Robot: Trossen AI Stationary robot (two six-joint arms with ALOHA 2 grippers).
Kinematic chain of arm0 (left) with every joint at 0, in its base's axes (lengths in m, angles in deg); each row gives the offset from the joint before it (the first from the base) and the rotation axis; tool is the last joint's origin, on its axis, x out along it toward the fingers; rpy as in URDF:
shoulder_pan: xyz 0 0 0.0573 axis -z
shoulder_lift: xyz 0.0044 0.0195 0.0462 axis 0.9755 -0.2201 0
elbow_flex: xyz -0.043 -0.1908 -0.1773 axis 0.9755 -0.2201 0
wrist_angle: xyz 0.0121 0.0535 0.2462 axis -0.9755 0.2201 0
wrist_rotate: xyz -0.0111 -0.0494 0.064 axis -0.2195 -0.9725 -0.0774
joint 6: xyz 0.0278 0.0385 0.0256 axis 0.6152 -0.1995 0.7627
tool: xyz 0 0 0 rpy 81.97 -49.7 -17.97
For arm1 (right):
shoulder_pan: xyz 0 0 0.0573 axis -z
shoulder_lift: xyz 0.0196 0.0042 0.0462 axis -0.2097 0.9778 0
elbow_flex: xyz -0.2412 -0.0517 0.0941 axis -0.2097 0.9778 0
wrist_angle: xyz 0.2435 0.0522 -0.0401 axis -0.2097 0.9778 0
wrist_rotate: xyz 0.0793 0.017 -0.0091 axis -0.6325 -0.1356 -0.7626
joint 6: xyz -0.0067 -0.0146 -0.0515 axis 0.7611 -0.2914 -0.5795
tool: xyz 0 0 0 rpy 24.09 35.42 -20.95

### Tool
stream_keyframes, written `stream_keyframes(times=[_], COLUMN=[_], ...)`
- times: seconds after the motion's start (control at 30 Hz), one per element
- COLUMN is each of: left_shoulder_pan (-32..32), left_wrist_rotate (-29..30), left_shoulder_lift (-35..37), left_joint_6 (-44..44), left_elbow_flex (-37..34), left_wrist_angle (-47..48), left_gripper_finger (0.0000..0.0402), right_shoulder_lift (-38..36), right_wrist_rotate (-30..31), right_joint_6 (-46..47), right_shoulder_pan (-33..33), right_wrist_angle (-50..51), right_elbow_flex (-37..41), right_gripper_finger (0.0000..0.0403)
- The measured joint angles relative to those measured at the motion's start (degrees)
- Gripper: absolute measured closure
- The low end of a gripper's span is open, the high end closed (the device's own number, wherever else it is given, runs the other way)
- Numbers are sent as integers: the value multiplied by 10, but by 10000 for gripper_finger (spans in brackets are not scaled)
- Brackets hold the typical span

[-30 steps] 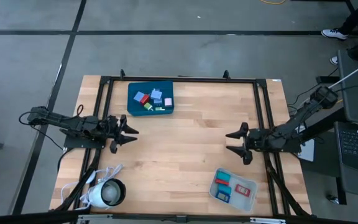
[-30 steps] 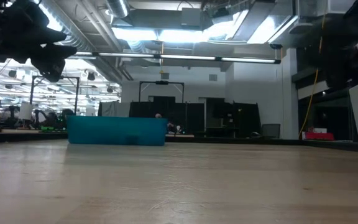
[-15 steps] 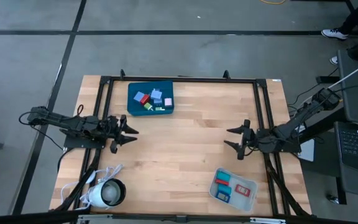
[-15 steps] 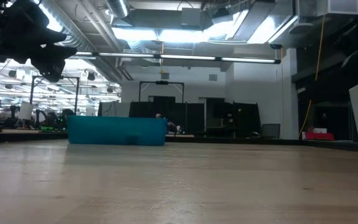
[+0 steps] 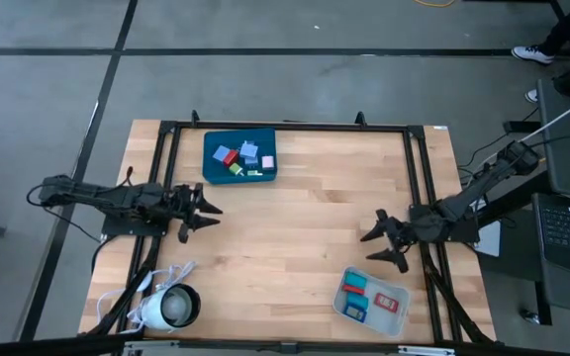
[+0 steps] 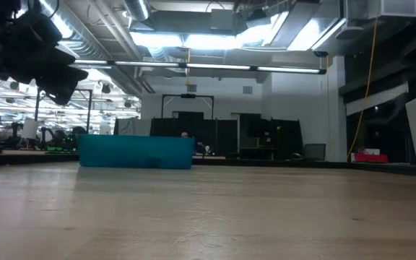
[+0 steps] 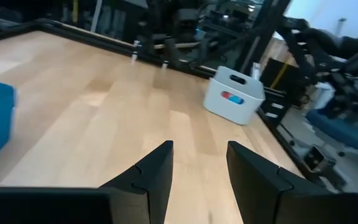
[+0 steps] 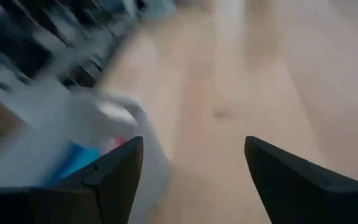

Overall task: Pick & Place Office items
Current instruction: Return to Home Position

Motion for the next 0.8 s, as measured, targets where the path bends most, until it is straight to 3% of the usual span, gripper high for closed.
stream_keyframes(times=[0.17, 0.37, 0.53, 0.8], left_shoulder_pan=[-29, -81, -92, -92], left_wrist_rotate=[1, 1, 2, 2], left_shoulder_lift=[-3, -13, -11, -12], left_joint_6=[0, 0, 1, 1], left_elbow_flex=[0, 0, 0, 0], left_wrist_angle=[0, 1, 1, 1], left_gripper_finger=[256, 256, 256, 256], right_shoulder_lift=[-82, -177, -276, -348], right_wrist_rotate=[-102, -202, -194, -120], right_joint_6=[0, 0, 0, -1], right_shoulder_pan=[61, 198, 282, 300], right_wrist_angle=[8, 11, 7, -1], right_elbow_flex=[-1, 0, 0, 0], right_gripper_finger=[119, 119, 119, 119])
